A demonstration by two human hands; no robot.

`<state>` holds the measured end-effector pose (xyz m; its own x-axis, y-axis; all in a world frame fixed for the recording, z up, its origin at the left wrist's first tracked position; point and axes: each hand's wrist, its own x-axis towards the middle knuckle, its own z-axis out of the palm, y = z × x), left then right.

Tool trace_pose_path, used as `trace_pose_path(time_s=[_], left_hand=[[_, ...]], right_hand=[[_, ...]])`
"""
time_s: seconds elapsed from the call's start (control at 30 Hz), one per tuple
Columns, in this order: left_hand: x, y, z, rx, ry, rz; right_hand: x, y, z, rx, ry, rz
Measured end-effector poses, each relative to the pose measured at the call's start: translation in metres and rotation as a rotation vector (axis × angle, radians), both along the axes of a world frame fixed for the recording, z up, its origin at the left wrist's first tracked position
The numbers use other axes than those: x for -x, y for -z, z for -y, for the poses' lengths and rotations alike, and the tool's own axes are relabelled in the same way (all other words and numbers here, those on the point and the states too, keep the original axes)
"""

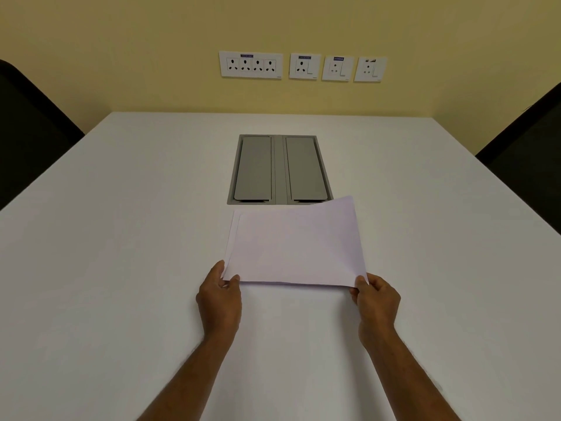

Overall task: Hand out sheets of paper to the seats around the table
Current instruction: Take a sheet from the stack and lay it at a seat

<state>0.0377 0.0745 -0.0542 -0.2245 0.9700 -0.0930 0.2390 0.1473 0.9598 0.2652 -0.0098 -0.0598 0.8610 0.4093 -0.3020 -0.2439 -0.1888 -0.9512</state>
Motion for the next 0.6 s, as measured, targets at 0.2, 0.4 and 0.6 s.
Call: trace_pose_path(time_s=[0.2,0.4,0.6], left_hand=[[0.0021,0.0031,-0.0003,0.037,0.026,0.098],[0.0082,0.0049,0.0052,0.037,0.102,0.166],[0.0068,0.0052,0.0062,0.002,0.095,0.126]], right_hand=[[-0.0018,0.0022,-0.0006,-0.005,0.007,-0.005],[-0.0011,0.0016,-0.003,-0.013,0.03,-0.017],[0.0002,0.0031,-0.0033,0.004,0.011,0.004]])
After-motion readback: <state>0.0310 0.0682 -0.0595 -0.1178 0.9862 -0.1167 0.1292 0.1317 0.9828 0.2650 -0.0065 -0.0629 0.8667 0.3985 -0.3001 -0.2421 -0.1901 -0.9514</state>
